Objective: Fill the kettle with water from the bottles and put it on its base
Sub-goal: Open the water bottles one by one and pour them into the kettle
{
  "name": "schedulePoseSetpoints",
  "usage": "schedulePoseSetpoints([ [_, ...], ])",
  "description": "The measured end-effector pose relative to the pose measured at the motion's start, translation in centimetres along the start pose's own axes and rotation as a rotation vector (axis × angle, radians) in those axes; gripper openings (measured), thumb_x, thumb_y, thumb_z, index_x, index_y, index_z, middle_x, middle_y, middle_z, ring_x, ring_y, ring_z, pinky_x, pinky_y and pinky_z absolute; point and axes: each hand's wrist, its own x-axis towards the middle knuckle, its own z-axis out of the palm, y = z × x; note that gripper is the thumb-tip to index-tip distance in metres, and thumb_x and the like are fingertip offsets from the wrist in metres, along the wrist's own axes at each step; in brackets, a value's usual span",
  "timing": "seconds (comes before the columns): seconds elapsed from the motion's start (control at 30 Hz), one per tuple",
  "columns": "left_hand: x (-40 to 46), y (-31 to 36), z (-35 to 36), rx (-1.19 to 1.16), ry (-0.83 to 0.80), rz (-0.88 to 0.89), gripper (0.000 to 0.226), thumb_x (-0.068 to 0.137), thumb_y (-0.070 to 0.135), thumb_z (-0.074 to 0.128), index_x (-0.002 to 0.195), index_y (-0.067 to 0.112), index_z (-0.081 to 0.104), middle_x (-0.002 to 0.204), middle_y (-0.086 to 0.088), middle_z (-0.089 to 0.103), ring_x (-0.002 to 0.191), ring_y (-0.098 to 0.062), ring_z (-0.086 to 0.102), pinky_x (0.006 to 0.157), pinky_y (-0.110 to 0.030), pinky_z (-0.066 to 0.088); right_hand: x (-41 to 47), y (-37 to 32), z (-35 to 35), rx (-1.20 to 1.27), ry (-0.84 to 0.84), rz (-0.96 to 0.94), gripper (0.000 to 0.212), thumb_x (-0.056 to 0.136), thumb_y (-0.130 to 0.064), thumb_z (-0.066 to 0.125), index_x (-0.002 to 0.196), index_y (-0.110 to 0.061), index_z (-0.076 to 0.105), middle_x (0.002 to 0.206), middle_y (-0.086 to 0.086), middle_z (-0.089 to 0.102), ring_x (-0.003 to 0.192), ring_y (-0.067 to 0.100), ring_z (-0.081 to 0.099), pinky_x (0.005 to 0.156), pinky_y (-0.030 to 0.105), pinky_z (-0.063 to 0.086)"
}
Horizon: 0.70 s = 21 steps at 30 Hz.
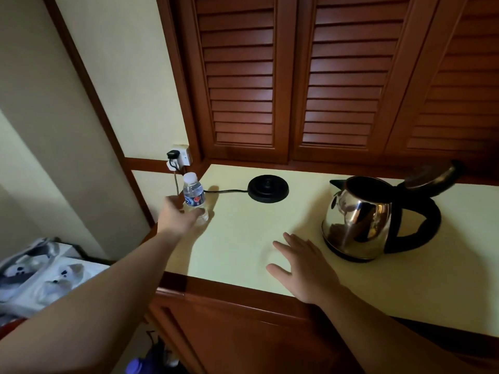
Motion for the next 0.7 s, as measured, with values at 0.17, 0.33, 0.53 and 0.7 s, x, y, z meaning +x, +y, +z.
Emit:
schedulePoseSetpoints([
  [0.17,0.3,1.2,0.8,-0.094,-0.132,0.009,0.072,0.086,0.027,0.085,0.149,0.020,0.049,0.141,-0.007,0.063,0.118,-0.026,0.063,0.106,-0.043,0.051,-0.1,-0.1,0.0,0.010,0.003,0.001,0.072,0.096,-0.070,0.037,0.158,-0.035,0.030,0.171,-0.005,0.014,0.158,0.011,0.005,0.128,0.038,0.003],
  [0.33,-3.1,1.0,3.3,-0.081,-0.233,0.113,0.057,0.085,0.031,0.085,0.134,0.030,0.057,0.117,0.010,0.067,0.109,-0.019,0.066,0.095,-0.036,0.051,-0.1,0.1,0.0,0.053,0.007,0.010,0.071,0.096,-0.070,0.041,0.157,-0.035,0.033,0.171,-0.007,0.015,0.157,0.009,0.006,0.128,0.036,0.003],
  [0.53,-8.5,0.6,6.8,-0.134,-0.398,0.262,0.050,0.072,0.042,0.089,0.115,0.029,0.068,0.103,0.007,0.078,0.093,-0.010,0.074,0.082,-0.029,0.058,0.1,-0.3,-3.1,0.504,0.199,0.147,0.065,0.091,-0.063,0.058,0.145,-0.028,0.053,0.149,-0.009,0.054,0.137,0.009,0.048,0.114,0.031,0.037],
  [0.7,-11.9,1.2,9.8,-0.127,-0.494,0.362,0.041,0.071,0.038,0.089,0.105,0.026,0.069,0.095,0.004,0.078,0.088,-0.019,0.076,0.081,-0.035,0.061,0.1,-1.6,-9.0,0.473,0.295,-0.022,0.042,0.086,-0.055,0.071,0.118,-0.028,0.067,0.103,-0.013,0.070,0.092,0.000,0.064,0.081,0.024,0.054],
])
